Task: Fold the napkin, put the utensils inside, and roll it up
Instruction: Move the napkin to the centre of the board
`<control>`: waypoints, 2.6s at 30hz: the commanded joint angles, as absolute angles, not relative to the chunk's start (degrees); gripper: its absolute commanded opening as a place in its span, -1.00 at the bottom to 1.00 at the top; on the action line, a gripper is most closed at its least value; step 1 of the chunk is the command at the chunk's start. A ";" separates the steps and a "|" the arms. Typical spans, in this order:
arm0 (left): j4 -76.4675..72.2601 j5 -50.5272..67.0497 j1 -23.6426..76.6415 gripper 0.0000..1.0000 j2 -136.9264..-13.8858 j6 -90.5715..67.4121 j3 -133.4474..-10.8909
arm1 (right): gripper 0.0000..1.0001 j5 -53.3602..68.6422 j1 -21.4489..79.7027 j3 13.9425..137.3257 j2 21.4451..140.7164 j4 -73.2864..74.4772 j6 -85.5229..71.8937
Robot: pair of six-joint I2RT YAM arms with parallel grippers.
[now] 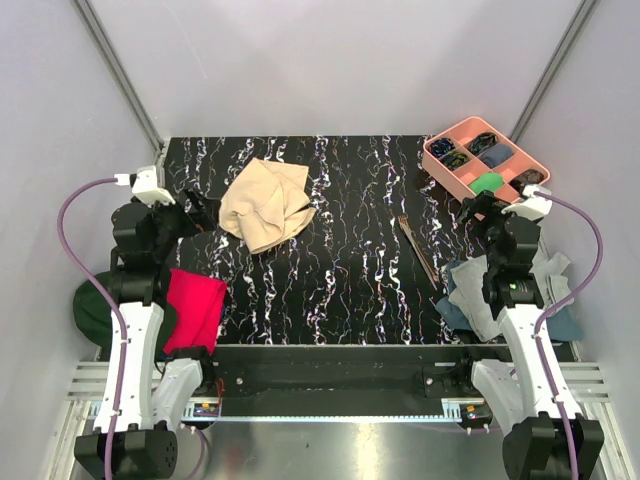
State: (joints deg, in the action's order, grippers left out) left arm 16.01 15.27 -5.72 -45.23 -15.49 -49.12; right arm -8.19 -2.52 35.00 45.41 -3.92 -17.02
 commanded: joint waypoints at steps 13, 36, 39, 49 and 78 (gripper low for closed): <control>8.89 0.21 3.23 0.97 -50.87 -27.06 -40.97 | 0.97 -3.52 -2.29 37.09 48.78 -4.92 -17.75; -12.56 9.92 10.19 -0.80 -90.43 -33.39 -42.72 | 0.78 3.59 -2.20 40.51 50.97 -1.32 -15.65; -15.81 12.03 15.36 -0.93 -92.19 -36.89 -41.49 | 0.73 10.45 -0.97 43.06 56.67 -1.06 -15.21; -38.84 15.37 43.76 -0.28 -102.83 -57.21 -42.10 | 0.70 9.32 20.29 54.40 77.23 2.55 -16.61; -7.81 13.52 31.73 0.33 -85.68 -33.22 -48.77 | 0.54 -7.38 35.16 58.28 91.06 13.10 -19.33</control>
